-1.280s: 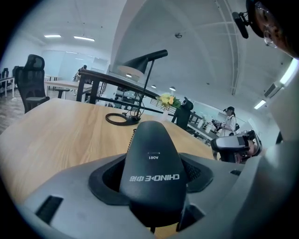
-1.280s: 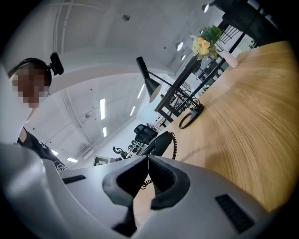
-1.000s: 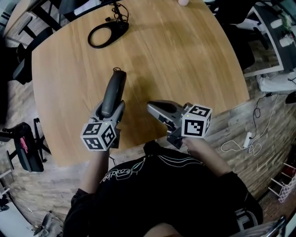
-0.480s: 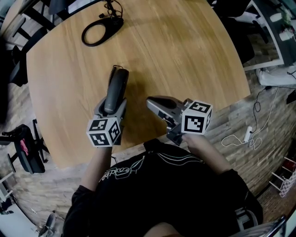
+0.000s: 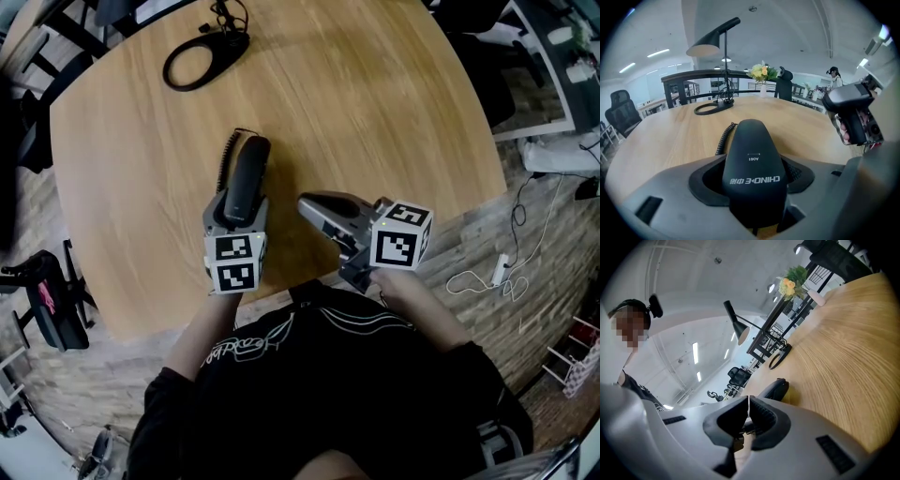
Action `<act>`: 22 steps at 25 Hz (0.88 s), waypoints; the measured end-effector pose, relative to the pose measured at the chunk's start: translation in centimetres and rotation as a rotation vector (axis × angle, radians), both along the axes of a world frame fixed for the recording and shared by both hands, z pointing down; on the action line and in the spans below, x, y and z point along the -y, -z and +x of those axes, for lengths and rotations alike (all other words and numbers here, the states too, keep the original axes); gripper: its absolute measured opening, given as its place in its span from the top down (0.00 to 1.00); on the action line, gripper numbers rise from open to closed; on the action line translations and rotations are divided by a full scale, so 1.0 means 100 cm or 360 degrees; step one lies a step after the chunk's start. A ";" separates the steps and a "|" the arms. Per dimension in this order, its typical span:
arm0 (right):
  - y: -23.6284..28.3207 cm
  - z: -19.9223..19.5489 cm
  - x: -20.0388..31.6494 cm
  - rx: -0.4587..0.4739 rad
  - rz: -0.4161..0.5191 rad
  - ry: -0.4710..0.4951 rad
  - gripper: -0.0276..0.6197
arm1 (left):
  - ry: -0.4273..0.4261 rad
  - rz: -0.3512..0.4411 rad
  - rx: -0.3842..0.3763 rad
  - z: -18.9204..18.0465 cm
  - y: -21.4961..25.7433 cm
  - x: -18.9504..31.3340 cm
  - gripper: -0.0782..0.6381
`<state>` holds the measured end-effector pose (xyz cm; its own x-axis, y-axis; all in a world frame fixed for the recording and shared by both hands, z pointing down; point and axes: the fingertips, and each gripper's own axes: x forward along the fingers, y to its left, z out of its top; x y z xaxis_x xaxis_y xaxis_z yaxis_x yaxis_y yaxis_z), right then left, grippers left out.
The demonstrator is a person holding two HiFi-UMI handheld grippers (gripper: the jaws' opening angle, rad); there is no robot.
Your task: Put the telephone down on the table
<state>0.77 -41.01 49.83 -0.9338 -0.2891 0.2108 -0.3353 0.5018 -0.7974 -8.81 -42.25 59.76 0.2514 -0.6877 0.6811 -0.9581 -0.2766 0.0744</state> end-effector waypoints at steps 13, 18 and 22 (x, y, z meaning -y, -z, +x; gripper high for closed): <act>0.004 -0.001 -0.004 0.0019 0.0002 0.0001 0.89 | 0.0000 0.0010 0.0276 -0.001 -0.016 -0.001 0.48; 0.012 0.002 -0.022 0.0000 0.0032 -0.0008 0.89 | -0.0008 0.0043 0.0217 0.000 -0.012 -0.009 0.41; 0.023 0.005 -0.039 -0.0017 0.0072 -0.0038 0.89 | -0.0028 0.0055 0.0127 -0.005 0.005 -0.025 0.39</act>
